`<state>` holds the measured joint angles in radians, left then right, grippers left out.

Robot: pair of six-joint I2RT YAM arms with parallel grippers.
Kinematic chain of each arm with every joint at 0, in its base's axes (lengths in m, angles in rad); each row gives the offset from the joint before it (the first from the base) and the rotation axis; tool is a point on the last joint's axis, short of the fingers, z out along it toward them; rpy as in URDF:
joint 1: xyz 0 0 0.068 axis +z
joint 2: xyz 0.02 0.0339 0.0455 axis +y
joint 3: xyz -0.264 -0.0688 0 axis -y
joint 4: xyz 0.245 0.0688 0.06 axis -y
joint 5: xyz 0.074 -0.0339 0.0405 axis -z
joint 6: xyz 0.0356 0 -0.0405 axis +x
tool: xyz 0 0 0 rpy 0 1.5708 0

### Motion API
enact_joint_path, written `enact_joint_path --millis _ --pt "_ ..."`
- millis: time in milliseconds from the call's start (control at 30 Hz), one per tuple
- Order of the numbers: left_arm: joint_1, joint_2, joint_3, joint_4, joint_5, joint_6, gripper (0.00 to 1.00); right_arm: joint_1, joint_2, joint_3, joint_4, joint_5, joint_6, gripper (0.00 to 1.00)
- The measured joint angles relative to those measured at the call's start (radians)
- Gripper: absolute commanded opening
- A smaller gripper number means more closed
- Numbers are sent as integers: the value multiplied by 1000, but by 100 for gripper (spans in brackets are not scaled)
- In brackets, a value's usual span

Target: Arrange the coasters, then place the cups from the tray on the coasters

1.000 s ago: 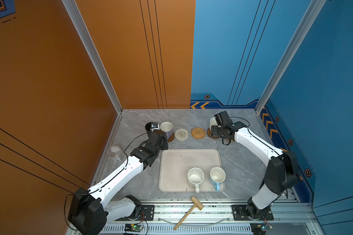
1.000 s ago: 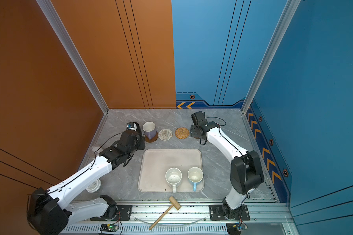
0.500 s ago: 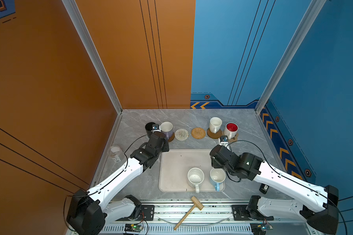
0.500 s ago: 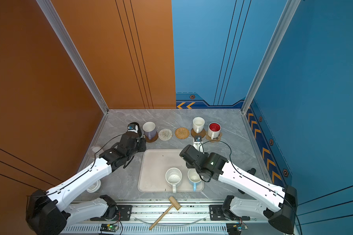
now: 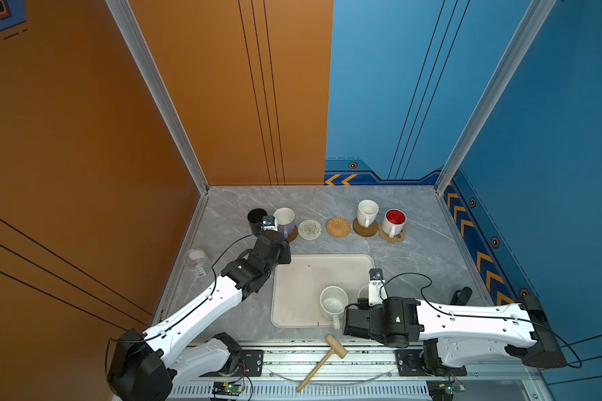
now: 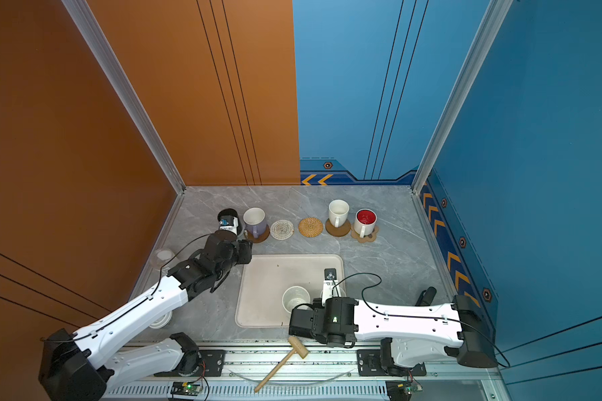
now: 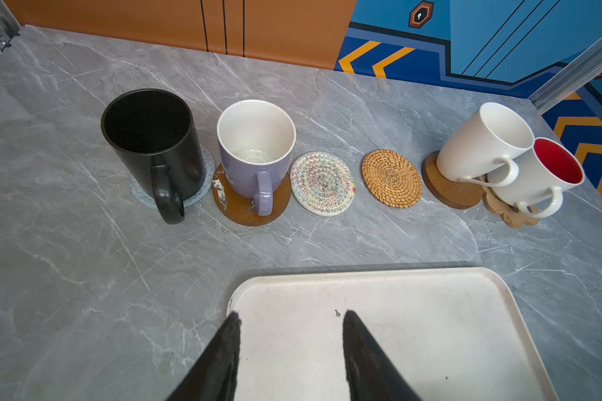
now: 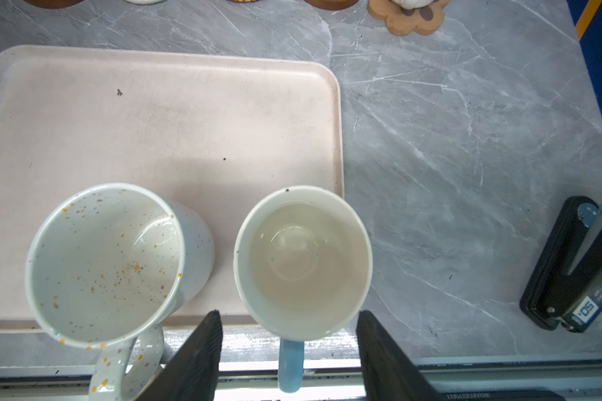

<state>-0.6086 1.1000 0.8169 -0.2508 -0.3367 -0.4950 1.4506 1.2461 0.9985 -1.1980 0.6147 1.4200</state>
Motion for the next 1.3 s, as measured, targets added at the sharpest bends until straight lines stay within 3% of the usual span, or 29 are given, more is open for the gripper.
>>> enact_joint_path --millis 233,567,800,1167,1300 --pt "-8 0 -5 21 0 0 50 86 17 -17 -33 -1 174 55" --pt "-8 0 -26 26 0 0 49 94 22 -96 -25 -22 254 52" --pt "-8 0 -32 26 0 0 50 93 -43 -174 33 -40 265 50" --pt "-8 0 -32 27 0 0 50 60 -24 -203 129 -83 251 47" --pt "-8 0 -32 27 0 0 50 28 -27 -246 179 -108 228 41"
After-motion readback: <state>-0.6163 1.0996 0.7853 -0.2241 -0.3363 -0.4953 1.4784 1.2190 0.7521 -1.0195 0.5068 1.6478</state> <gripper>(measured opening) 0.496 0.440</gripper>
